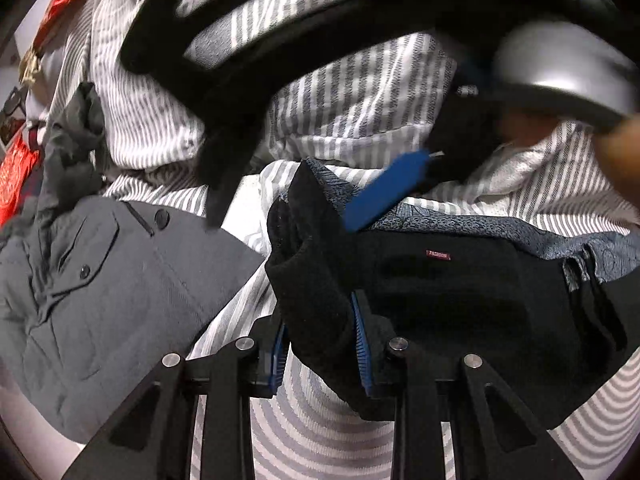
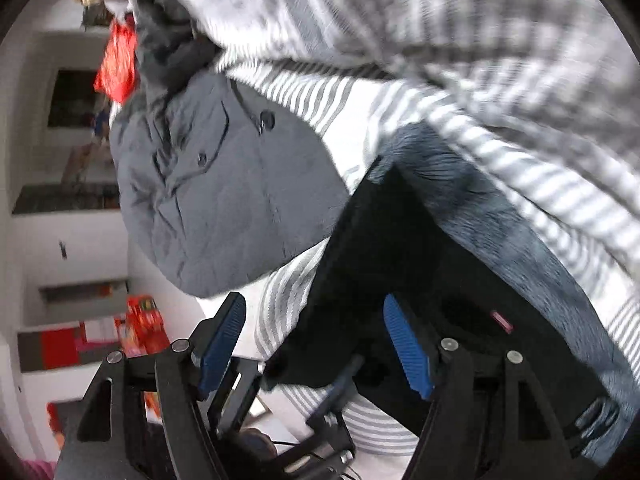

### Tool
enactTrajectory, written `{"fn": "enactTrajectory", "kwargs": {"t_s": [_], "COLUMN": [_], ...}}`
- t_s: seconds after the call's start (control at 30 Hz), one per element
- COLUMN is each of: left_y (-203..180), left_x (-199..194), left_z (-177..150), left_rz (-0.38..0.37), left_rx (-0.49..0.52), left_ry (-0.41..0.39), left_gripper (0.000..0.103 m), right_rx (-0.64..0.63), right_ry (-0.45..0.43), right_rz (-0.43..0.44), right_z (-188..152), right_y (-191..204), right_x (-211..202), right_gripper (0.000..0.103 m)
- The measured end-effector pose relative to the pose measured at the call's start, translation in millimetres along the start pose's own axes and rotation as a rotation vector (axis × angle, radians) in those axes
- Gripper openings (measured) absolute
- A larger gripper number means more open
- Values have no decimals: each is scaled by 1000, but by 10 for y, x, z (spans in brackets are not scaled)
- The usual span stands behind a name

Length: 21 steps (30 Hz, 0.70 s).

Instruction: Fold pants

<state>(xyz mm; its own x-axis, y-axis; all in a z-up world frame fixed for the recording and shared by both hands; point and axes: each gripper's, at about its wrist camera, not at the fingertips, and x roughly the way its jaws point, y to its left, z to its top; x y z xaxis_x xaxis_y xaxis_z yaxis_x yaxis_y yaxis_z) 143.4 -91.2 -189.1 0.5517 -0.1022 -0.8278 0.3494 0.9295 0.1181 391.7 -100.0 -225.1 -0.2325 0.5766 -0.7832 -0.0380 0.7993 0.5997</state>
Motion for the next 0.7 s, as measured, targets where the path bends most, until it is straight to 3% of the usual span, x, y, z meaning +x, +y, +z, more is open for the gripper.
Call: {"fn": "enactTrajectory", "kwargs": {"t_s": [0.07,0.1,0.13,0.23,0.53,0.7], "left_y": [-19,-26,-34,-107,-521,-913], "left_x": [-8,-12,-17,-76,-502,-878], "left_z": [2,5,5,5,218,366], "left_rz": [-1,-2,-3,-21,-68,-96], "left_rx": [10,14,18,44,125,192], "left_ry": [-5,-7,-9,-14,-92,-156], "left_gripper": [30,30,30,30,30,30], "right_rx": [-5,-5,-5,8,110,157], "right_ry": [56,75,93,86,-97,-229], "right_rz": [-36,-52,-76,-102,95,227], "right_z": [57,62,63,1,-409,-827], "right_y": [23,20,14,-84,-501,-768], "right_x": [143,194,243,237,-427,-931], "right_gripper": [75,64,42,20,17,17]}}
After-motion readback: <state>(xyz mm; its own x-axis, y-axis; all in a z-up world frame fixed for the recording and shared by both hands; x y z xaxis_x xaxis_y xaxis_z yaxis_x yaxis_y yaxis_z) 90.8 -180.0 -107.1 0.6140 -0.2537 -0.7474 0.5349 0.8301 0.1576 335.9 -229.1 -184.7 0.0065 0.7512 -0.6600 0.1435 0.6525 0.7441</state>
